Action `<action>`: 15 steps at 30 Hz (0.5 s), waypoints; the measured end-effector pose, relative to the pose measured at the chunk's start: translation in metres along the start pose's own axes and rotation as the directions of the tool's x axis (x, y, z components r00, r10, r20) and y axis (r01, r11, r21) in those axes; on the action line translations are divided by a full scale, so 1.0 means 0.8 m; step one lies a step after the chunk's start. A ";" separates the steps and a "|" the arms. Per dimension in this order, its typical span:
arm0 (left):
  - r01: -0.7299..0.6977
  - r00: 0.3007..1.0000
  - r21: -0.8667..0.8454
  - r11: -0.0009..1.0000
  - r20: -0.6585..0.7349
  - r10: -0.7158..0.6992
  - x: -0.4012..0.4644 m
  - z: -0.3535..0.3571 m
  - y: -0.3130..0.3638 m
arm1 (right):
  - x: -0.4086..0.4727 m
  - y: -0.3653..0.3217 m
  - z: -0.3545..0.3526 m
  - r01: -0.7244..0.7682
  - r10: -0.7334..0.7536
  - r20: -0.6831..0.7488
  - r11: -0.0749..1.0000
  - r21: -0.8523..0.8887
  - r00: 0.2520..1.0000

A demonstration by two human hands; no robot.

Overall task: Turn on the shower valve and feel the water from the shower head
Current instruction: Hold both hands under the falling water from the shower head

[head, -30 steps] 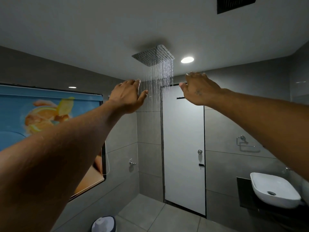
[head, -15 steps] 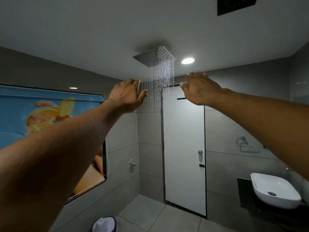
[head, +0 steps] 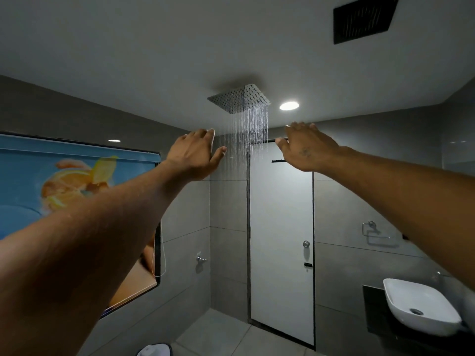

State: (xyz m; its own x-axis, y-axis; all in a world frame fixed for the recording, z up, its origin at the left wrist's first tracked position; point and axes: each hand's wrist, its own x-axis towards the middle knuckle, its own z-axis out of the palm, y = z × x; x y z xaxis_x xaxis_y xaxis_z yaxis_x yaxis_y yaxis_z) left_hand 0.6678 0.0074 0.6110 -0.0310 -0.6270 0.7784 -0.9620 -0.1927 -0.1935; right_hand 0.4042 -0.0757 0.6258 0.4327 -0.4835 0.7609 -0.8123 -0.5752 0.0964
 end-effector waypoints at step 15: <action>-0.072 0.997 0.070 0.995 -0.006 0.072 -0.011 -0.023 -0.001 | -0.010 -0.009 -0.023 -0.014 0.014 -0.007 1.000 0.009 1.000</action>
State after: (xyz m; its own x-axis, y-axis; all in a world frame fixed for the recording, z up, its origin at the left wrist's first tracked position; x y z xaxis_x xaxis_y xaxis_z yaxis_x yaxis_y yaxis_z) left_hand 0.6641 0.0265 0.6152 -0.1019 -0.6350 0.7657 -0.9358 -0.1999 -0.2904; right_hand 0.3993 -0.0557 0.6305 0.4187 -0.4871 0.7664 -0.8149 -0.5741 0.0802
